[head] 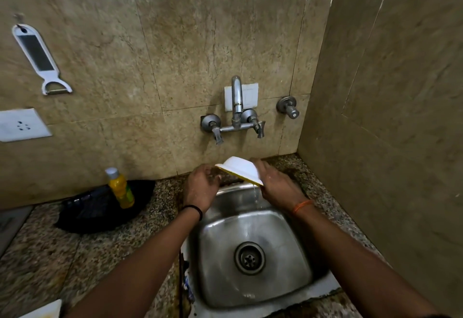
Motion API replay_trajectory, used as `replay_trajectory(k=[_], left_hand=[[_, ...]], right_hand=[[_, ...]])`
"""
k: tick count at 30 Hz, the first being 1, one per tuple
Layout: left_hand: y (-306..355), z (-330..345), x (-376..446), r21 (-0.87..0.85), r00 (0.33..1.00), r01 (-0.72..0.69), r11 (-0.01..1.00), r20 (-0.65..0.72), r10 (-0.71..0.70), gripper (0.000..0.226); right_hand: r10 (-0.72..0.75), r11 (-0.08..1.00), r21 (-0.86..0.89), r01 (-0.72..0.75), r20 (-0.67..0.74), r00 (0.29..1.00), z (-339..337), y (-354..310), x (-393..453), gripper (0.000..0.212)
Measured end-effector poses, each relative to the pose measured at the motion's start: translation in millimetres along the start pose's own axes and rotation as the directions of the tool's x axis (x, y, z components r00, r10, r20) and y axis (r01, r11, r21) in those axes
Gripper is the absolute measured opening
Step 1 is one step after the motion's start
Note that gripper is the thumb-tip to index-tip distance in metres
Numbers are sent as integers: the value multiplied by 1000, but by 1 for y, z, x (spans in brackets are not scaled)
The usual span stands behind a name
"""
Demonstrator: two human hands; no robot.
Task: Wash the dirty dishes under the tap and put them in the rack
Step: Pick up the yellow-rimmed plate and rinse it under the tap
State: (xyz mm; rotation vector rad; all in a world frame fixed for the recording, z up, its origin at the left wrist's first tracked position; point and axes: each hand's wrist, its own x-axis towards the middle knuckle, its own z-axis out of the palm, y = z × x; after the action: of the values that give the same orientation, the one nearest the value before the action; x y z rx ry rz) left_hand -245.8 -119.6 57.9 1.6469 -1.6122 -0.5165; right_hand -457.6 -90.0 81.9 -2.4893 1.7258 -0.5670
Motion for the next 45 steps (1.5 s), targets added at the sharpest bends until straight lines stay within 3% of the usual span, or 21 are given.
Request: replay_trajectory(k=[5, 8, 10, 14, 17, 21, 22, 25, 30, 32, 35, 38, 40, 43, 45], left_hand=[[-5, -22, -12, 64, 986, -140, 988, -82, 145, 47], [-12, -39, -15, 156, 960, -266, 951, -48, 276, 42], [-16, -55, -17, 207, 960, -266, 942, -36, 278, 38], [-37, -96, -25, 197, 973, -207, 958, -60, 222, 41], [-60, -132, -29, 239, 967, -156, 958, -160, 198, 41], [-92, -188, -37, 325, 940, -41, 945, -309, 147, 38], [-103, -205, -39, 321, 934, -29, 947, -329, 140, 37], [-133, -256, -46, 289, 923, 4, 957, -370, 108, 42], [-185, -346, -56, 283, 904, 85, 955, -426, 46, 42], [-204, -381, -56, 333, 903, 146, 931, -430, 12, 51], [-240, -432, -55, 440, 927, 194, 877, -375, -18, 39], [-270, -486, -51, 531, 949, 190, 826, -316, -15, 58], [-292, -524, -46, 566, 947, 203, 799, -322, -12, 58], [-327, -566, -49, 599, 919, 364, 713, -354, -172, 40], [-352, -575, -56, 502, 883, 464, 730, -327, -336, 36]], right_hand=[[-73, 997, 15, 74, -19, 997, -1, -18, -2, 66], [-166, 985, 49, 167, -24, 986, 8, -28, 2, 68], [-191, 979, 69, 192, -12, 981, 13, -37, 7, 70], [-276, 942, 168, 291, -110, 955, 24, -62, 19, 68], [-237, 911, 286, 297, -227, 945, 30, -92, 32, 60], [-253, 837, 391, 382, -342, 905, 39, -144, 57, 16], [-247, 825, 410, 389, -358, 901, 44, -162, 65, 13], [-262, 798, 425, 428, -396, 880, 57, -216, 89, 21], [-324, 733, 444, 516, -439, 838, 72, -316, 130, 14], [-324, 716, 456, 528, -453, 830, 77, -354, 149, 11], [-335, 718, 435, 543, -467, 818, 86, -412, 175, 15], [-364, 719, 389, 576, -496, 789, 93, -462, 194, 21], [-369, 724, 371, 582, -505, 781, 99, -492, 206, 22], [-397, 719, 355, 598, -497, 772, 104, -528, 227, 21], [-422, 714, 331, 616, -499, 757, 105, -552, 243, 20]])
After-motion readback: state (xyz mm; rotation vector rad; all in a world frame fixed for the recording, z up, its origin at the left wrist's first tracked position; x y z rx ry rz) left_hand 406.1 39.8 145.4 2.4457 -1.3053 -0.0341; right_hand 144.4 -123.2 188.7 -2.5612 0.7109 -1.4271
